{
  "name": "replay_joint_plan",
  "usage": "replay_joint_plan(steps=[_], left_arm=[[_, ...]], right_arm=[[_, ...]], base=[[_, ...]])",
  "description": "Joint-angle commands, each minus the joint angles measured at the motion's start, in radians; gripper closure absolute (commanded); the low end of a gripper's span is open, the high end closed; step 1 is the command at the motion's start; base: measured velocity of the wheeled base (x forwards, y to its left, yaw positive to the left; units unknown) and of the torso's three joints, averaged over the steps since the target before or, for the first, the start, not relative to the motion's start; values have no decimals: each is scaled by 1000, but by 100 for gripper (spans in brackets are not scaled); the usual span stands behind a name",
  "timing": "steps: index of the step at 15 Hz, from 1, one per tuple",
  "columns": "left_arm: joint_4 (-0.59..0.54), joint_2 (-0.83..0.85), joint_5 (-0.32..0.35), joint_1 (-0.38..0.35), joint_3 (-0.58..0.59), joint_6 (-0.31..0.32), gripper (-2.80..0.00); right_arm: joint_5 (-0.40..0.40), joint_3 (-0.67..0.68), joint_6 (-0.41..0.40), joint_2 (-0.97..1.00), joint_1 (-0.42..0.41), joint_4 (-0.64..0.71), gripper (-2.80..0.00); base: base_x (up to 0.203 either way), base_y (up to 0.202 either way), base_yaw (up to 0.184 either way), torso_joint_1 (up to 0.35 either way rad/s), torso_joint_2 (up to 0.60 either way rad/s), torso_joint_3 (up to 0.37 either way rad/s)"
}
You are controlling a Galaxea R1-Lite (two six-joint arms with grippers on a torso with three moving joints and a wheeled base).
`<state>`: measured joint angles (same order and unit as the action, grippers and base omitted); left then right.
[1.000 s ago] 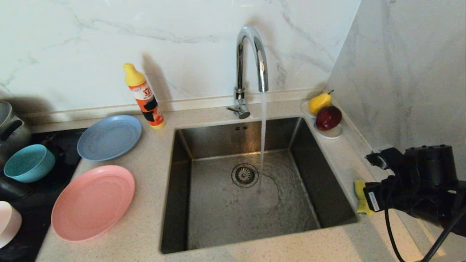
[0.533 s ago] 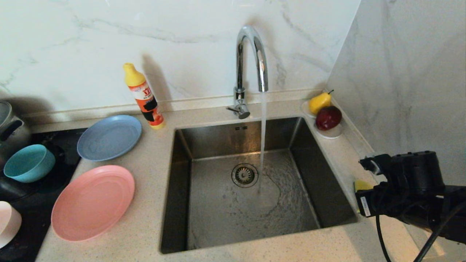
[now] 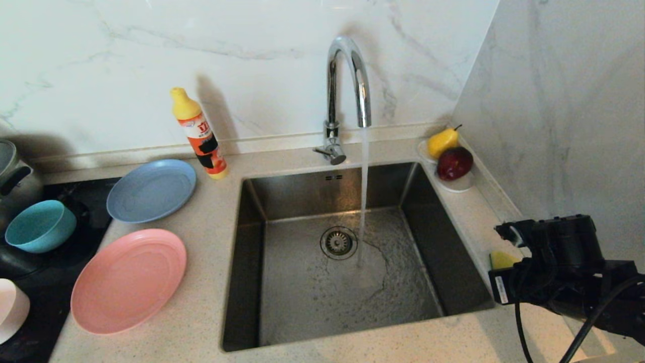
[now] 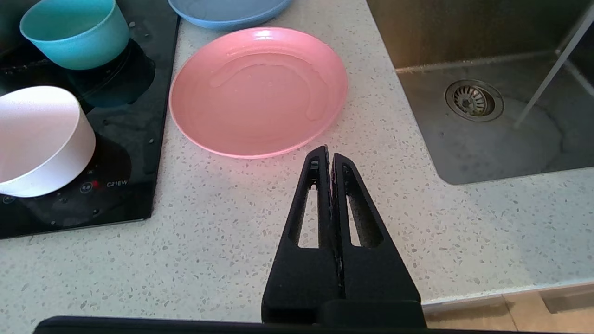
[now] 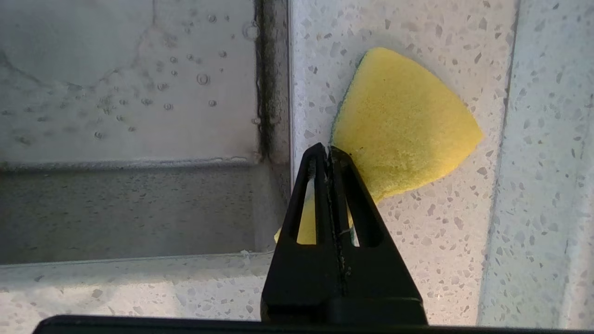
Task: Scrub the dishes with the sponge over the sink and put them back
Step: Turn off the faucet
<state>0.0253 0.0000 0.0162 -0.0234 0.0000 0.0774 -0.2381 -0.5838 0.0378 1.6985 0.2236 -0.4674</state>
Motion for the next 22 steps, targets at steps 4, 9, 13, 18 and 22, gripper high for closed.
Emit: replay_joint_plan(steps=[4, 9, 13, 18, 22], left_arm=[[1, 2, 1, 0, 18, 1, 0], [1, 2, -1, 0, 17, 1, 0], [1, 2, 1, -1, 18, 1, 0], [1, 2, 0, 0, 18, 1, 0], [1, 2, 0, -1, 18, 1, 0]], right_arm=[[-10, 10, -10, -22, -7, 18, 0], [-12, 15, -56, -38, -24, 15, 0], [-17, 21, -92, -45, -24, 18, 0], [-53, 25, -117, -64, -34, 7, 0], [18, 21, -116, -159, -34, 13, 0]], base=[[0, 0, 0, 0, 0, 0], [0, 0, 0, 0, 0, 0], [0, 0, 0, 0, 0, 0], [0, 0, 0, 0, 0, 0], [0, 0, 0, 0, 0, 0]])
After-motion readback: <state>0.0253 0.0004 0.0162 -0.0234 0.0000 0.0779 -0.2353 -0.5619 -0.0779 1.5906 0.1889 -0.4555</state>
